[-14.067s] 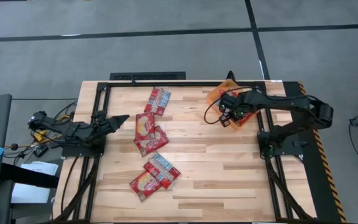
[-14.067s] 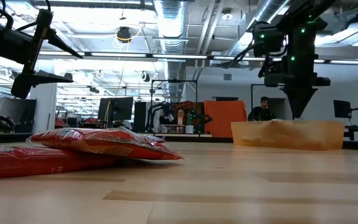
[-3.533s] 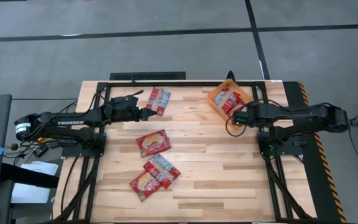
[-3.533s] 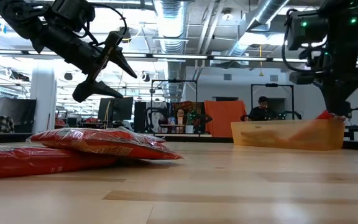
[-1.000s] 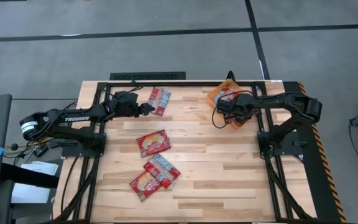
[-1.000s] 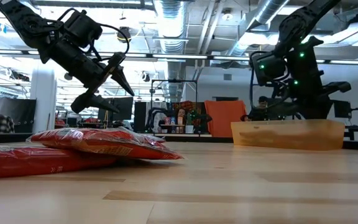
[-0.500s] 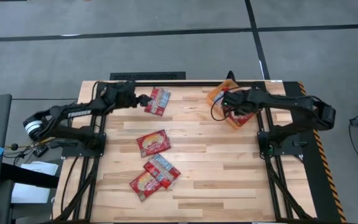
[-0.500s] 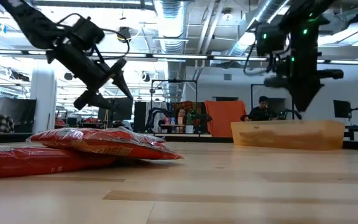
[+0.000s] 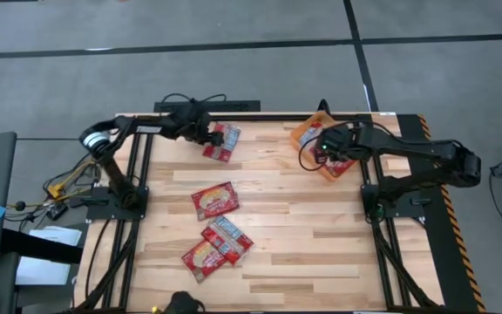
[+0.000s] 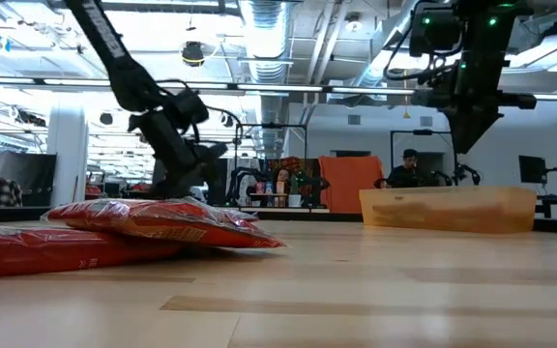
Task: Sort popcorn bags into baskets
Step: Put the red popcorn bag into the orange bin
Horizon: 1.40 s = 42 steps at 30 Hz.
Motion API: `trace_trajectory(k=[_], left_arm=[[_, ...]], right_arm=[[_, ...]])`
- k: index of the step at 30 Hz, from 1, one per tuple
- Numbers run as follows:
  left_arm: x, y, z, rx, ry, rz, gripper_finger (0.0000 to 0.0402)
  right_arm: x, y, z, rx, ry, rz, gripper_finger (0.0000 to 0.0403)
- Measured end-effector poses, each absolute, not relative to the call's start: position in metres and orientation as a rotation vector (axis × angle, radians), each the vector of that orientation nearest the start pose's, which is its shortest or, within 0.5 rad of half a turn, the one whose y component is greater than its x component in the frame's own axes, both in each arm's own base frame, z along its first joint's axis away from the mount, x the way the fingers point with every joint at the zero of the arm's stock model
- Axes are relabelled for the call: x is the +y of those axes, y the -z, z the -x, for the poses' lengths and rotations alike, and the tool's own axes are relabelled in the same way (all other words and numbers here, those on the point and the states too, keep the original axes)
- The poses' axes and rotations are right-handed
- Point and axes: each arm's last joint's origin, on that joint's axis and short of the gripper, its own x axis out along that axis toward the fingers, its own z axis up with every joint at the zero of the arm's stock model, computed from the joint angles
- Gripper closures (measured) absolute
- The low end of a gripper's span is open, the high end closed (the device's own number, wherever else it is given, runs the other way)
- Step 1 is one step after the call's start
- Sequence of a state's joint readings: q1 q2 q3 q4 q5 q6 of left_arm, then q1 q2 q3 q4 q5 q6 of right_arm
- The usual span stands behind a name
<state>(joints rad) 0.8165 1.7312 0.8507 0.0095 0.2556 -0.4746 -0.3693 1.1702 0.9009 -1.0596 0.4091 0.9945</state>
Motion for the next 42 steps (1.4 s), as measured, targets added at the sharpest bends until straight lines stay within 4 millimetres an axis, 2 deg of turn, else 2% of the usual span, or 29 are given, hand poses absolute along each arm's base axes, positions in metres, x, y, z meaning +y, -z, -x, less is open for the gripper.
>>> trace_trajectory(k=[6, 10, 14, 18, 20, 28, 32, 36, 42], left_arm=[[0.238, -0.136, -0.236, 0.687, -0.639, 0.909, 0.0118], [0.237, -0.152, -0.236, 0.714, -0.61, 0.899, 0.0118], [0.239, -0.176, -0.236, 0.748, -0.689, 0.761, 0.0118], [0.239, -0.179, -0.236, 0.788, -0.744, 0.698, 0.0118], [0.241, -0.176, -0.238, 0.788, -0.75, 0.698, 0.0118], [0.247, -0.14, -0.246, 0.839, -0.728, 0.797, 0.0118], [0.248, -0.129, -0.249, 0.845, -0.67, 0.877, 0.0123], [0.247, -0.126, -0.251, 0.873, -0.693, 0.862, 0.0169], [0.243, -0.124, -0.251, 0.908, -0.672, 0.864, 0.0309]], right_arm=[[-0.075, -0.247, -0.177, 0.904, 1.259, -0.761, 0.0337], [-0.074, -0.247, -0.178, 0.898, 1.26, -0.753, 0.0337], [-0.075, -0.248, -0.18, 0.87, 1.257, -0.755, 0.0337], [-0.076, -0.249, -0.182, 0.836, 1.26, -0.75, 0.0337], [-0.077, -0.249, -0.183, 0.829, 1.258, -0.751, 0.0337], [-0.077, -0.249, -0.184, 0.825, 1.252, -0.748, 0.0337], [-0.077, -0.249, -0.184, 0.818, 1.25, -0.75, 0.0337], [-0.077, -0.25, -0.185, 0.806, 1.246, -0.753, 0.0337], [-0.078, -0.251, -0.188, 0.771, 1.233, -0.762, 0.0337]])
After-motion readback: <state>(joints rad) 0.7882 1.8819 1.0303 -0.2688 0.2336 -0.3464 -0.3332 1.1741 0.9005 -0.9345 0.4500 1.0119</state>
